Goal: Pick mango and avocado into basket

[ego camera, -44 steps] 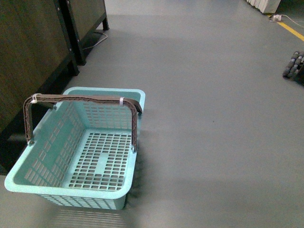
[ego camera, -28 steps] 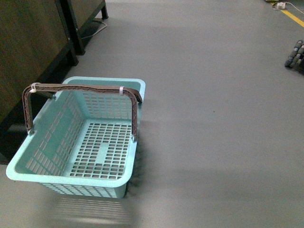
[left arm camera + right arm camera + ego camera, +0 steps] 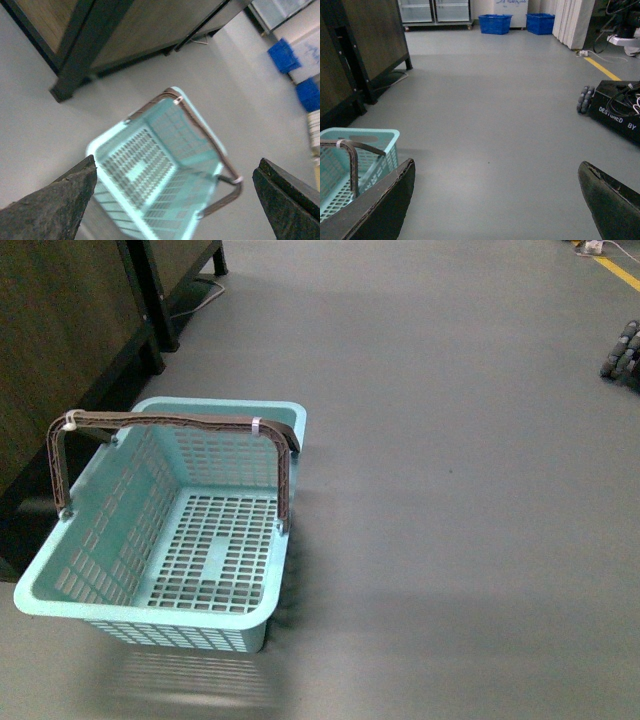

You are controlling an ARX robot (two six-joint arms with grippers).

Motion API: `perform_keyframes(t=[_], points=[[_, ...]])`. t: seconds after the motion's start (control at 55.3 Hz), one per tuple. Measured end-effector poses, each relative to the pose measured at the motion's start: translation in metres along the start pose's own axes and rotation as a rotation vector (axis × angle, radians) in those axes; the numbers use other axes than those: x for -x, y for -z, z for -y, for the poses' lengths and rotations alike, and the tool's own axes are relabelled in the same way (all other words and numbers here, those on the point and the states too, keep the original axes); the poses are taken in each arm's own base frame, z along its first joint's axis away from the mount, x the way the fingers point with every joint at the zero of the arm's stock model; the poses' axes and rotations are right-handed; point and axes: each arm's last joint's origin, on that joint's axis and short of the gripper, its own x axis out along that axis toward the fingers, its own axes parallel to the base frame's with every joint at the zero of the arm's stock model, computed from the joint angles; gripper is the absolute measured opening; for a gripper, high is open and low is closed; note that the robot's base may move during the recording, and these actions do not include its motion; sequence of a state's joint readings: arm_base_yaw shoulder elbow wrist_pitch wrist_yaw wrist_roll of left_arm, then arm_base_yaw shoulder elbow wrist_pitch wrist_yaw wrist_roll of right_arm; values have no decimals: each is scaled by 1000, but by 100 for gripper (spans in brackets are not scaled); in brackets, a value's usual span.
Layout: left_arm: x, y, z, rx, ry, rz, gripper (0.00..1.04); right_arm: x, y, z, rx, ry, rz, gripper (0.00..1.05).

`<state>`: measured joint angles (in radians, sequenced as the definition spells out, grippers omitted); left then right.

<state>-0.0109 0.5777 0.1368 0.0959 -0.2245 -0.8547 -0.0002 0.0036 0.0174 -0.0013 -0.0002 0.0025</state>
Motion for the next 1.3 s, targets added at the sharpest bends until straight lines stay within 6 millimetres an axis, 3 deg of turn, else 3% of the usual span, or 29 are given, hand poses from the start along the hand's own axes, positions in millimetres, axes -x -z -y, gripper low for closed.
perform_keyframes(t=[0.09,0.145,0.307,0.543,0.814,1.013,1.302], points=[[-23,-6,12,148,24,-8,96,0,0,0,0,0,0,96],[-47,-7,19,252,40,-22,96,0,0,0,0,0,0,96],[-98,2,24,393,35,-58,96,0,0,0,0,0,0,96],[-175,36,30,538,-5,-125,96,0,0,0,0,0,0,96],[-250,71,55,628,29,-191,96,0,0,0,0,0,0,96],[-287,93,63,674,32,-218,96,0,0,0,0,0,0,96],[-322,122,70,678,40,-272,96,0,0,0,0,0,0,96]])
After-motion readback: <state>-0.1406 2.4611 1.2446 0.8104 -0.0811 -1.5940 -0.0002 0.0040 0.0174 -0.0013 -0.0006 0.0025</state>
